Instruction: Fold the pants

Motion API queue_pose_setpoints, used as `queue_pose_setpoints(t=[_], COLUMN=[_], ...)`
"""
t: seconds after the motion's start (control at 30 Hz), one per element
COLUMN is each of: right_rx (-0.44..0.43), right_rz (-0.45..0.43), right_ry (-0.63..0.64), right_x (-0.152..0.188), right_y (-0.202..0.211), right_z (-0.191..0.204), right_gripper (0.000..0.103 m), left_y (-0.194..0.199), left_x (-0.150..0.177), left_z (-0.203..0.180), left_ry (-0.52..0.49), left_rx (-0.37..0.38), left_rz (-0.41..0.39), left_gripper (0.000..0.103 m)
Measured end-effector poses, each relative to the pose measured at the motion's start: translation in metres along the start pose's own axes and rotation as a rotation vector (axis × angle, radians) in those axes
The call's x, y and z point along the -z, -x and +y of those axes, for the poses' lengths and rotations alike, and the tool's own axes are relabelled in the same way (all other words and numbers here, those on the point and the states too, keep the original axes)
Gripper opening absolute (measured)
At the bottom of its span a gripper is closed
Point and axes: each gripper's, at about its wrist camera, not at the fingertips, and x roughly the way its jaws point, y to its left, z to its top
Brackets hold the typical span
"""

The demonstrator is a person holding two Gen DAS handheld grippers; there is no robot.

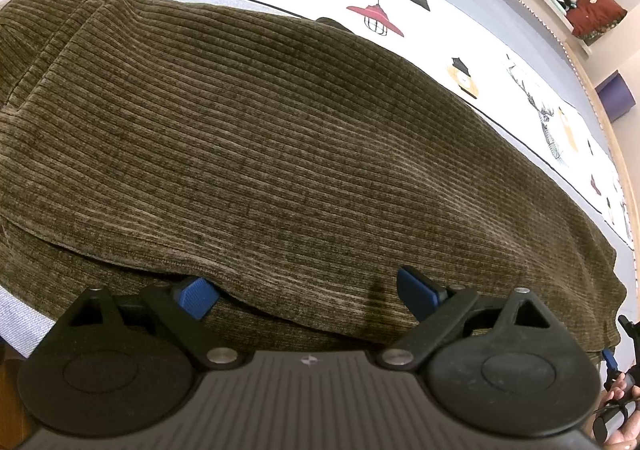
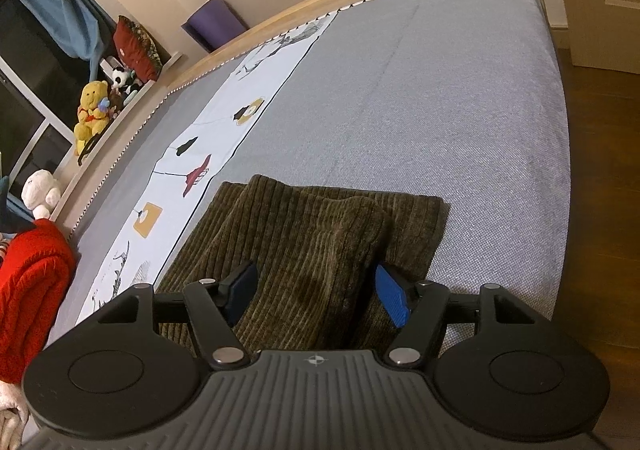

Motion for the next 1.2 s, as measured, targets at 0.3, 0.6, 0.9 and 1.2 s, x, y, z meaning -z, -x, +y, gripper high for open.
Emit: queue_pose_setpoints(t=[0.3, 0.6, 0.9, 1.2], right_rx=[0.005, -0.003, -0.065, -0.052], right_rz=[-0.003, -0.007, -0.084, -0.039], right_ry=[0.009, -0.002, 0.079, -0.025], right_x=[0.0, -0.005, -0.006, -0.012], right_y=[0.0, 0.008, 0.028, 0.02], right_z=[-0.001, -0.001, 0.016, -0.001], right_gripper=[0.068, 0.014, 0.013, 0.011], left_y=[-0.001, 0.008, 0.015, 0.03], left_x=[0.0, 0.0, 0.001, 0.001], left_z=[-0.001, 0.007, 0.02, 0.022], left_ry=[-0.001, 0.024, 0.032, 0.037], left_rx=[0.0, -0.022, 0.006, 0.037], left_rz=[0.001, 0.017, 0.024, 0.014], left_gripper=[0.096, 0.059, 0.023, 0.02])
